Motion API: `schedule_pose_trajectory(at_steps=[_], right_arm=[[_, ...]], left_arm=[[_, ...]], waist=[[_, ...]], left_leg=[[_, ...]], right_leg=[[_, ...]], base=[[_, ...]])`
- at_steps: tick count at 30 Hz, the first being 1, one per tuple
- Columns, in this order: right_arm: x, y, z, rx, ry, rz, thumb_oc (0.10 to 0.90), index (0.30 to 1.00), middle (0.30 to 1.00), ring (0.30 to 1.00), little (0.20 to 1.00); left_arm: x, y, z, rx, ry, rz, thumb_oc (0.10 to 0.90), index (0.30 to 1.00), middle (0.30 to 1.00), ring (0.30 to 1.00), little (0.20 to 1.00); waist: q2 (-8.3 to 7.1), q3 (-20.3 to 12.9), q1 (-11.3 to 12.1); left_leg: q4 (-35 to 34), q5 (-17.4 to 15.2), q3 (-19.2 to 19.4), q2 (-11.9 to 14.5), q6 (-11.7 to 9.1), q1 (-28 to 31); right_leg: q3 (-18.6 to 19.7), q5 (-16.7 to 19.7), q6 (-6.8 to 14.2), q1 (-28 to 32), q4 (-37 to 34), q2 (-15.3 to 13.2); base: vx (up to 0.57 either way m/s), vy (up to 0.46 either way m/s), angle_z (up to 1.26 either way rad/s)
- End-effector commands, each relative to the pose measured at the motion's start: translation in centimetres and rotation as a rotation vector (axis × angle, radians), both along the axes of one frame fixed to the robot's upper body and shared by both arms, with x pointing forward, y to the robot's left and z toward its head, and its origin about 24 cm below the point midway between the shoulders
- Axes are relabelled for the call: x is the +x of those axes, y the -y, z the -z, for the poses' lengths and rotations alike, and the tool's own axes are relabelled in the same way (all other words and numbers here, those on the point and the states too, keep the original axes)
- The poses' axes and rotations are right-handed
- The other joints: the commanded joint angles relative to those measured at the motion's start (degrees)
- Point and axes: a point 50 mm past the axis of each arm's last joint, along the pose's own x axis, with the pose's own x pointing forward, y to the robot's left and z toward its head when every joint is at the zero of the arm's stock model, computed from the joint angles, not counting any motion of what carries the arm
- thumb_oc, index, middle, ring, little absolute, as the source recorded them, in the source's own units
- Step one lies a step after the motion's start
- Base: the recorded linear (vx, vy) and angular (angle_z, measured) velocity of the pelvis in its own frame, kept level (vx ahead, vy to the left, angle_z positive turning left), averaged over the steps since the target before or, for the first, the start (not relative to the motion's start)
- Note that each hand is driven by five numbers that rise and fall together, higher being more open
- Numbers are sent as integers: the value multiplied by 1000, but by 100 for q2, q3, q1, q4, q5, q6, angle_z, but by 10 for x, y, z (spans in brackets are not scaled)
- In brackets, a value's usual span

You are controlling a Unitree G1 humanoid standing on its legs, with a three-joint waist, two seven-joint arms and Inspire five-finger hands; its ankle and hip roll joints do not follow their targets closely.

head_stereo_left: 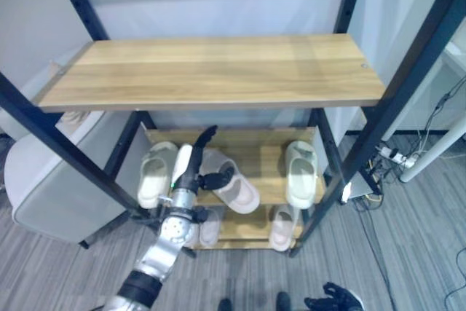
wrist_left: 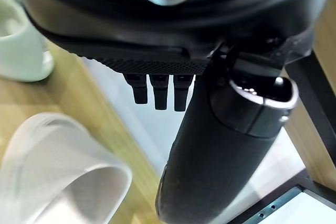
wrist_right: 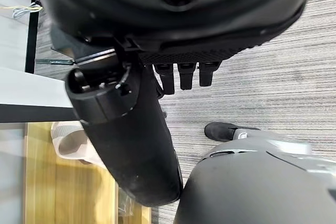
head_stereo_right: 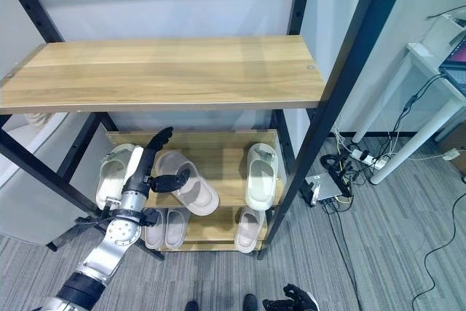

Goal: Arrange the slippers neatly on the shoe rack.

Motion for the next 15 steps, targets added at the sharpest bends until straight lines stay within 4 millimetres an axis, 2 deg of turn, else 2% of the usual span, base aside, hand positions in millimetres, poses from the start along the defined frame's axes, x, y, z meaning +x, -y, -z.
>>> schedule_pose_trajectory(at_steps=[1,9,15], right_arm=[[9,6,-6,-28,52,-65,800,900,900,900,900],[13,5,-7,-25,65,-70,800,900,900,900,900],[13,4,-7,-18,67,-74,800,900,900,900,900]], left_arm=[[31,1,-51,96,229,-10,800,900,900,900,900],[41,-6,-54,229,221,-44,800,900,900,900,900],[43,-13,-42,299,163,-79,800,900,900,900,900]], waist=[[-30,-274,-74],[-116,-264,-110],[-178,-275,-129]], left_leg=[[-29,-165,543,-42,-138,-171],[-29,-211,616,-39,-110,-188],[-29,-252,671,-58,-88,-175]], right_leg=[[0,-903,370,314,46,27],[100,-860,397,243,46,9],[158,-852,404,239,46,3]], base=[[25,28,-8],[11,22,-9],[23,18,-7]])
